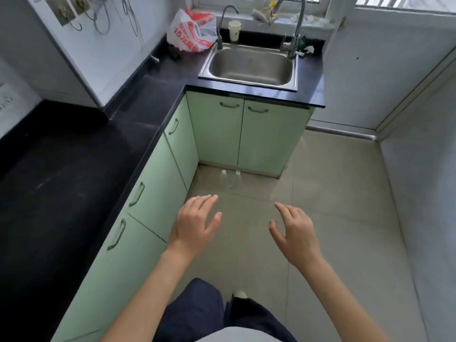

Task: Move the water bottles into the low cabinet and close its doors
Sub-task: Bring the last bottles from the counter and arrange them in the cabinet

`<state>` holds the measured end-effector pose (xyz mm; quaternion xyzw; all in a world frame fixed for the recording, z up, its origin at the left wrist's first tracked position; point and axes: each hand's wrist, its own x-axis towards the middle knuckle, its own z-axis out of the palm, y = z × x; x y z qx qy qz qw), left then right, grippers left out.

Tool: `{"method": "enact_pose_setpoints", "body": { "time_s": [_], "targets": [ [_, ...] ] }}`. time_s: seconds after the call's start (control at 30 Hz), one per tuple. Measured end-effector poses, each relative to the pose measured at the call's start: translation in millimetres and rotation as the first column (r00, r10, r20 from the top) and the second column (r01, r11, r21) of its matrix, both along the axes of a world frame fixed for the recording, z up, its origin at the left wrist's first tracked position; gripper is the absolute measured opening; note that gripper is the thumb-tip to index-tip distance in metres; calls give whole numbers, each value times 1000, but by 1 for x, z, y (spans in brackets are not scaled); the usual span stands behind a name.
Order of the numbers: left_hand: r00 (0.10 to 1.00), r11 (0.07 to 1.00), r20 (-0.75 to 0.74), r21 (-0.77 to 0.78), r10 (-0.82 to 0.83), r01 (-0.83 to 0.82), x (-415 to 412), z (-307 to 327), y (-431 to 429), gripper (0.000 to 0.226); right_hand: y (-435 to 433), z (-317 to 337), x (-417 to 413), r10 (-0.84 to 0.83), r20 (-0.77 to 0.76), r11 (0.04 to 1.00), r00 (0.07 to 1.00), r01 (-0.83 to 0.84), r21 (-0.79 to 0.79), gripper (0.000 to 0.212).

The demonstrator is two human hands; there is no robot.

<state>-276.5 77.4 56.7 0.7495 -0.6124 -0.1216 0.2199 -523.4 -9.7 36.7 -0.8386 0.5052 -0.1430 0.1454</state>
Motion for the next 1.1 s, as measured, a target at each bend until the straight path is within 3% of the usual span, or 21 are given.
{"method": "enact_pose_setpoints", "body": {
  "time_s": [0.2, 0.4, 0.73, 0.9, 1.1],
  "targets": [
    [1000, 999, 6, 45, -12, 12, 56, -33, -98, 59, -95, -22, 52, -32, 21, 999, 999, 33, -27, 52],
    [998, 966, -19, 252, -56, 58, 125, -83, -180, 67, -170, -54, 110, -109, -41, 988, 993, 113, 102, 57],
    [998, 954, -23, 291, -60, 64, 200, -133, -348, 66, -317, -107, 184, -145, -2, 977, 989, 143, 159, 59],
    [1000, 952, 9, 307, 6, -9, 195, -210, -397, 69, -371, -196, 191, -95, -84, 975, 992, 110, 194, 66],
    [1000, 922, 27, 388, -4, -7, 186, -386, -424, 68, -404, -363, 189, -17, -149, 967, 989, 55, 251, 68]
  ]
}}
